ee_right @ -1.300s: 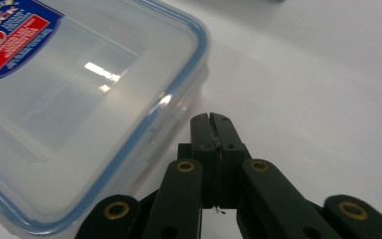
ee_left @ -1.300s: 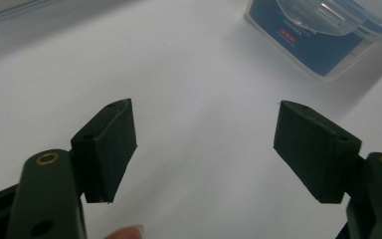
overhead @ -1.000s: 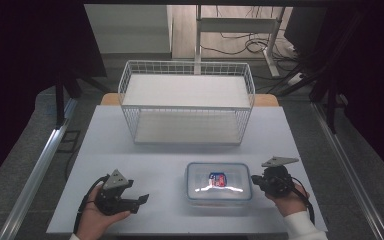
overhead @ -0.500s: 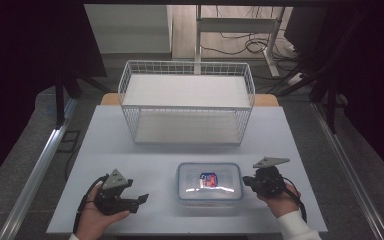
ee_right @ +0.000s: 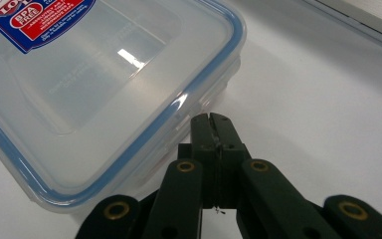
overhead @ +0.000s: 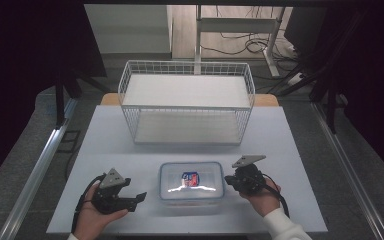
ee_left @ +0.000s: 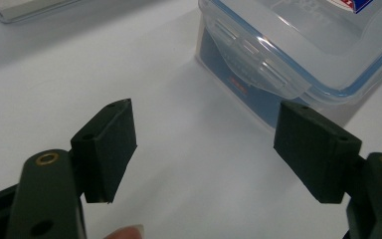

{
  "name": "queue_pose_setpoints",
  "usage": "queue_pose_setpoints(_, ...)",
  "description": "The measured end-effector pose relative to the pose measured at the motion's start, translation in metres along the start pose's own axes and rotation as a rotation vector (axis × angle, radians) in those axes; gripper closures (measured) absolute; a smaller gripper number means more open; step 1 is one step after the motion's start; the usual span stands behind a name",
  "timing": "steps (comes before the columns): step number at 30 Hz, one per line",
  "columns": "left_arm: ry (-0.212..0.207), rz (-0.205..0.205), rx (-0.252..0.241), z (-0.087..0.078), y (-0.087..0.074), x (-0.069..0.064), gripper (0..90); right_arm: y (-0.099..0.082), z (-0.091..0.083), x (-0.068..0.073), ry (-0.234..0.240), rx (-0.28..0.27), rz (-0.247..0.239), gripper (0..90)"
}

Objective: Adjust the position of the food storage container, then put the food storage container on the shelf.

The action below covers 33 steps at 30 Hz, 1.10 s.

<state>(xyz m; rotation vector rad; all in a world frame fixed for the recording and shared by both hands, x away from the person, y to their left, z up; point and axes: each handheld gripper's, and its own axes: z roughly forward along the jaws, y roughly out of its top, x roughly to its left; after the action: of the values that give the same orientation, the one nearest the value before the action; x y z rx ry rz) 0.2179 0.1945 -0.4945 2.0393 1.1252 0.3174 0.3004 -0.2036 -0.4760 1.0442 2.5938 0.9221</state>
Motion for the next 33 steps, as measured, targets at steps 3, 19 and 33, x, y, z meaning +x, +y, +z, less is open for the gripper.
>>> queue_pose_setpoints(3, 0.002, -0.002, 0.004, 0.000, 0.000, 0.001, 24.5, -0.001, -0.001, -0.003, 0.002, -0.007, 0.007, 88.8)
queue_pose_setpoints(19, 0.000, 0.012, -0.005, 0.002, 0.004, 0.000, 24.5, -0.024, -0.035, -0.016, -0.035, -0.203, 0.049, 51.7)
queue_pose_setpoints(33, -0.003, -0.026, -0.032, 0.002, 0.009, 0.006, 20.8, -0.025, -0.037, -0.017, 0.074, -0.297, 0.152, 24.2)
